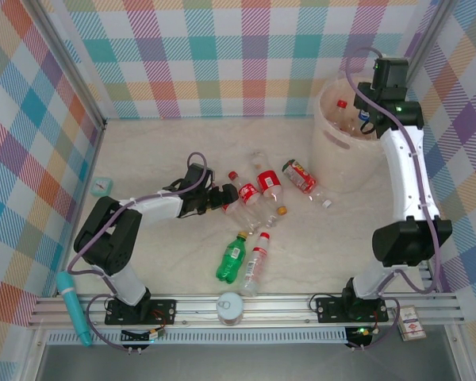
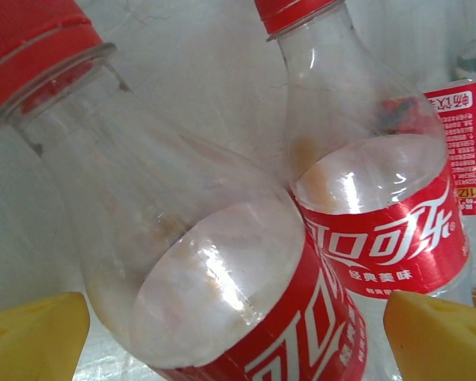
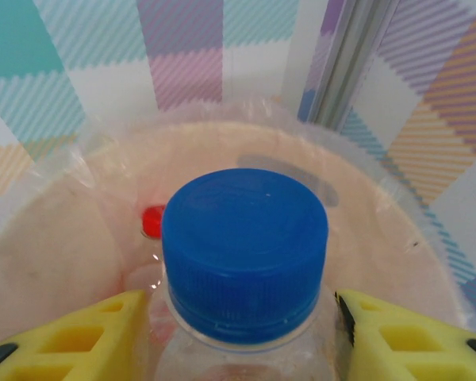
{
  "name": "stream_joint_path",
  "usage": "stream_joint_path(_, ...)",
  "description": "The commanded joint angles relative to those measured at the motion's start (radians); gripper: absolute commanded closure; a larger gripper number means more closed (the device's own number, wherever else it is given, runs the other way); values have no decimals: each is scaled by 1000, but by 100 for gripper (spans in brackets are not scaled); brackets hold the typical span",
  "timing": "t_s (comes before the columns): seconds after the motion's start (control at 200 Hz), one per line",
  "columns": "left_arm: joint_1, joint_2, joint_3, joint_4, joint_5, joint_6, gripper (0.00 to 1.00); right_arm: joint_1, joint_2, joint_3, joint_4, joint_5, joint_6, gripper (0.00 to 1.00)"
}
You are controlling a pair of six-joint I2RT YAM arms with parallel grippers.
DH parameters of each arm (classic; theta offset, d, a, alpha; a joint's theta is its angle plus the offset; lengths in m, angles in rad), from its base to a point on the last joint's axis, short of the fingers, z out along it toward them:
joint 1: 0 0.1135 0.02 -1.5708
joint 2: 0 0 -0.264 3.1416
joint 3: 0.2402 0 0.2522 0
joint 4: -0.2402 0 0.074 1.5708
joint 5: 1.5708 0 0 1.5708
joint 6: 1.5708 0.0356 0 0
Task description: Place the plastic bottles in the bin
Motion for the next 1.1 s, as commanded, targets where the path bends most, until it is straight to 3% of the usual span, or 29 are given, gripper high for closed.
stream_joint_path(0.0, -6, 26, 9, 45, 1, -21, 6, -26, 50, 9, -63, -50, 30, 63)
stream_joint_path(0.365, -6, 117, -14, 166, 4, -113, 15, -40, 115, -63, -65, -144, 83, 49)
stream_joint_path(0.56, -5, 140, 0, 173, 6, -118, 22, -54, 136, 57, -174, -193, 72, 26)
stream_joint_path(0.715, 0, 129, -1, 171, -3, -117, 28, -55, 83, 137, -236, -210, 59, 14)
stream_joint_path(0.895, 13, 96, 15, 167, 25, -109, 33, -52, -47, 135, -253, -292, 82, 12)
stream_joint_path(1.095, 26, -1, 52, 102, 41, -64, 40, 15, -217, -22, -203, -501, 160, 12)
